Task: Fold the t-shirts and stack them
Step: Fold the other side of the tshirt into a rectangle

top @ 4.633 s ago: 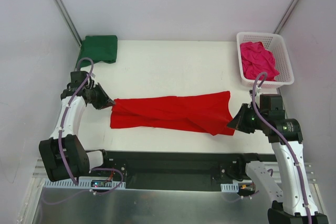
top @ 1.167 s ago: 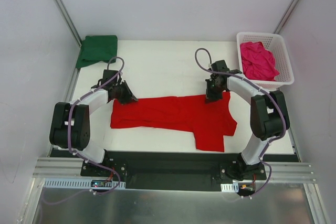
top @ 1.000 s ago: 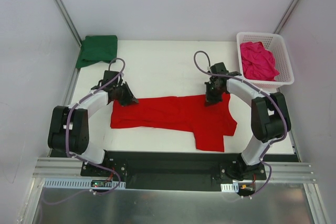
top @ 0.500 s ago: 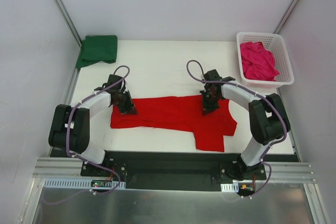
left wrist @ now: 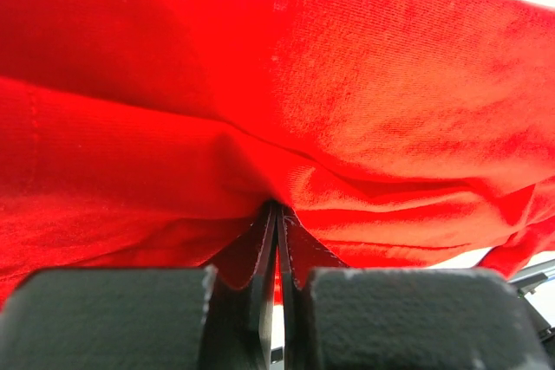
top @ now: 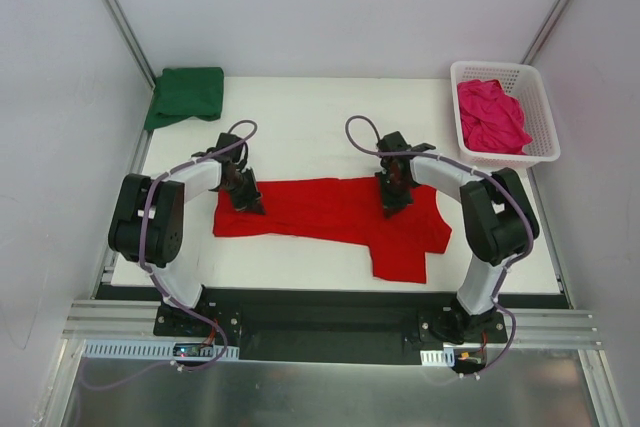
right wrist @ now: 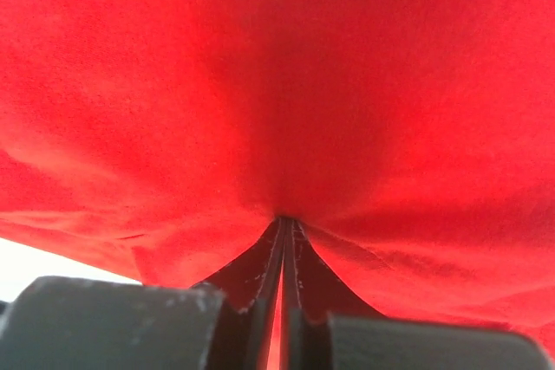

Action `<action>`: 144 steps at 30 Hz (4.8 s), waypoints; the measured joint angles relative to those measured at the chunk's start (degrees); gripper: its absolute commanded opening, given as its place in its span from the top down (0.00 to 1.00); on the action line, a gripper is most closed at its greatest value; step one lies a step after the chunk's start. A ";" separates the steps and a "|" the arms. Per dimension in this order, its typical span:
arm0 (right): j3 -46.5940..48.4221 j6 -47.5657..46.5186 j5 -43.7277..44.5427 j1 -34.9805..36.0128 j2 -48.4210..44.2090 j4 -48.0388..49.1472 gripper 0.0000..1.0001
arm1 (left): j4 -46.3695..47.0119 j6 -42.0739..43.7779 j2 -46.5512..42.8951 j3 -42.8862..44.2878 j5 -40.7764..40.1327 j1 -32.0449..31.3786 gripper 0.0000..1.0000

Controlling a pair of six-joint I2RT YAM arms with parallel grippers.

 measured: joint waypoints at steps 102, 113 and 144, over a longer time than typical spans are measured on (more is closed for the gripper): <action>-34.71 13.55 -2.49 -16.11 -41.48 0.39 0.49 | 51.49 -16.87 11.74 -2.91 5.42 -44.63 0.62; -34.71 13.79 -2.67 -16.13 -37.79 2.78 0.50 | 48.83 -15.54 11.74 -1.73 2.60 -44.65 0.66; -31.01 13.57 -3.04 -16.22 -31.28 2.97 0.52 | 46.56 -14.47 11.74 -0.50 0.57 -44.65 0.68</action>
